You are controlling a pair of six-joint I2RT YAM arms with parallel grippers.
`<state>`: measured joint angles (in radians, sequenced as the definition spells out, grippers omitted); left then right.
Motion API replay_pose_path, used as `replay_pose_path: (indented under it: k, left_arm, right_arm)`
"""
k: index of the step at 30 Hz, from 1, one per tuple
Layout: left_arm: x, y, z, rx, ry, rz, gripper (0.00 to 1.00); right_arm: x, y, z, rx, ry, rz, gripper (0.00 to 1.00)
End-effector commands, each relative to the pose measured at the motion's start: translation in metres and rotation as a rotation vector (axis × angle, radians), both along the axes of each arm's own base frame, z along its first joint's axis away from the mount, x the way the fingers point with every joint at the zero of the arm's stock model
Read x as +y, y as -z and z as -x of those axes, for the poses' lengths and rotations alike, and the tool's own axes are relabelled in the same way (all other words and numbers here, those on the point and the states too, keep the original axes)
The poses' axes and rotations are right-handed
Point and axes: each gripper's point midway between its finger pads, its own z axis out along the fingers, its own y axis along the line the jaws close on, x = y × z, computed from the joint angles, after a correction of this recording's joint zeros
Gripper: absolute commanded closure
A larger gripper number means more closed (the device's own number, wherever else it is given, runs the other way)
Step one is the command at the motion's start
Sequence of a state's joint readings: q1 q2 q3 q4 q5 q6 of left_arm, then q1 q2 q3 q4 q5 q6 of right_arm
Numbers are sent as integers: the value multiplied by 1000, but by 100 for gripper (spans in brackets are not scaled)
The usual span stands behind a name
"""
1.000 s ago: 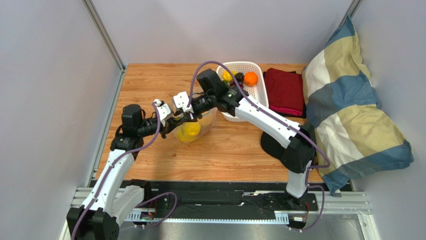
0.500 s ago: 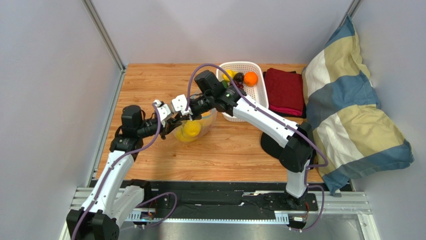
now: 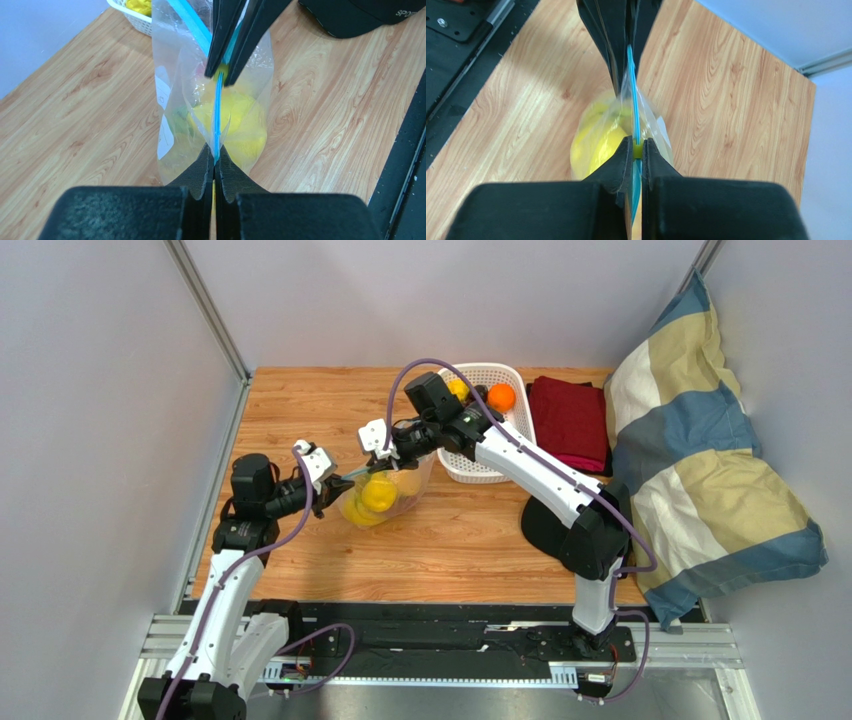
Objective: Place the food in the zip-top bag and seal the zipper
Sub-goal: Zip the zipper food storage bag at the center of the board.
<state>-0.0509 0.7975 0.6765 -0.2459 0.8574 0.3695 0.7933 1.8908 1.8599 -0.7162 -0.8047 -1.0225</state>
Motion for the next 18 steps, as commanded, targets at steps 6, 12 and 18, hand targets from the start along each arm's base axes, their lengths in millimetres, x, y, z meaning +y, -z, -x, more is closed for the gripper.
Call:
replay_pose_path:
  k: [6, 12, 18]
  left_arm:
    - [17, -39, -7, -120, -43, 10, 100]
    - [29, -41, -13, -110, -85, 14, 100]
    - [38, -43, -21, -102, -120, 15, 100]
  right_arm:
    - [-67, 5, -68, -75, 220, 124, 100]
    - [-98, 8, -89, -84, 289, 162, 100]
    - [-124, 13, -104, -93, 338, 201, 100]
